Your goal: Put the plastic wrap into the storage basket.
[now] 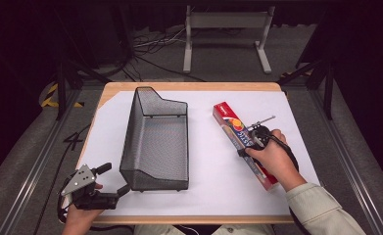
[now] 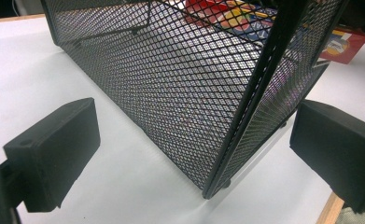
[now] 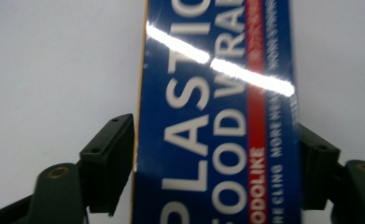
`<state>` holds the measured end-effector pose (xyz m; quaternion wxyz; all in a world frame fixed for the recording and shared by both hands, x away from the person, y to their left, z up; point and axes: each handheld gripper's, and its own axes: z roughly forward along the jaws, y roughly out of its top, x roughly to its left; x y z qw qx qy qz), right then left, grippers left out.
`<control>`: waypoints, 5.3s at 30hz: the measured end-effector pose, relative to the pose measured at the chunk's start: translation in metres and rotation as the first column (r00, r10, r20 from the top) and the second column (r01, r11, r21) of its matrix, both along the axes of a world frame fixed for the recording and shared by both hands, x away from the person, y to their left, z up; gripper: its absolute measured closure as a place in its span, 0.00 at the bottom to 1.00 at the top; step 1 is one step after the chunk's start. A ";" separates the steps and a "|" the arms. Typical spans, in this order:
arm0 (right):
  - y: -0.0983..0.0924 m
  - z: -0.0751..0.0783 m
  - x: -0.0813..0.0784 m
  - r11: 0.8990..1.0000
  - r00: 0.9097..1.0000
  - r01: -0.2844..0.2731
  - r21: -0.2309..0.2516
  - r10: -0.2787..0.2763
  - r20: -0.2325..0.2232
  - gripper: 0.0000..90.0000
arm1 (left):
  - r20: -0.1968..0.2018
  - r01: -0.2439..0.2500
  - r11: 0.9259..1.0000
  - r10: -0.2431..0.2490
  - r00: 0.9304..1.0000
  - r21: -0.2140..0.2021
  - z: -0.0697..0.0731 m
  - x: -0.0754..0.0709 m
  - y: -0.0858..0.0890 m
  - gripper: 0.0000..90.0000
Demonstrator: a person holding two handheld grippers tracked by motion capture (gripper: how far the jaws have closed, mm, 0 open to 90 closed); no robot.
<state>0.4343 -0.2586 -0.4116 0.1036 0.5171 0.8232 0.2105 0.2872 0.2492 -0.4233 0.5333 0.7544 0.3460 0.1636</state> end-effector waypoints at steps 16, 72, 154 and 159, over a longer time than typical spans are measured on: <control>0.001 0.003 -0.006 0.998 0.998 0.048 -0.035 -0.047 0.042 0.45 | -0.002 -0.005 1.000 0.005 1.000 -0.001 0.000 0.000 0.001 0.03; 0.066 0.115 -0.054 0.990 0.992 -0.041 0.131 0.025 0.123 0.45 | 0.017 0.008 0.999 -0.009 1.000 0.041 0.001 -0.002 -0.004 0.00; 0.224 0.073 -0.018 0.997 0.995 -0.049 0.067 0.054 -0.081 0.44 | 0.015 0.028 0.999 -0.028 0.999 0.034 0.001 0.001 -0.006 0.01; 0.232 0.069 -0.017 0.998 0.993 -0.058 0.036 0.061 -0.104 0.44 | 0.017 0.022 0.999 -0.022 1.000 0.033 0.001 0.001 -0.005 0.01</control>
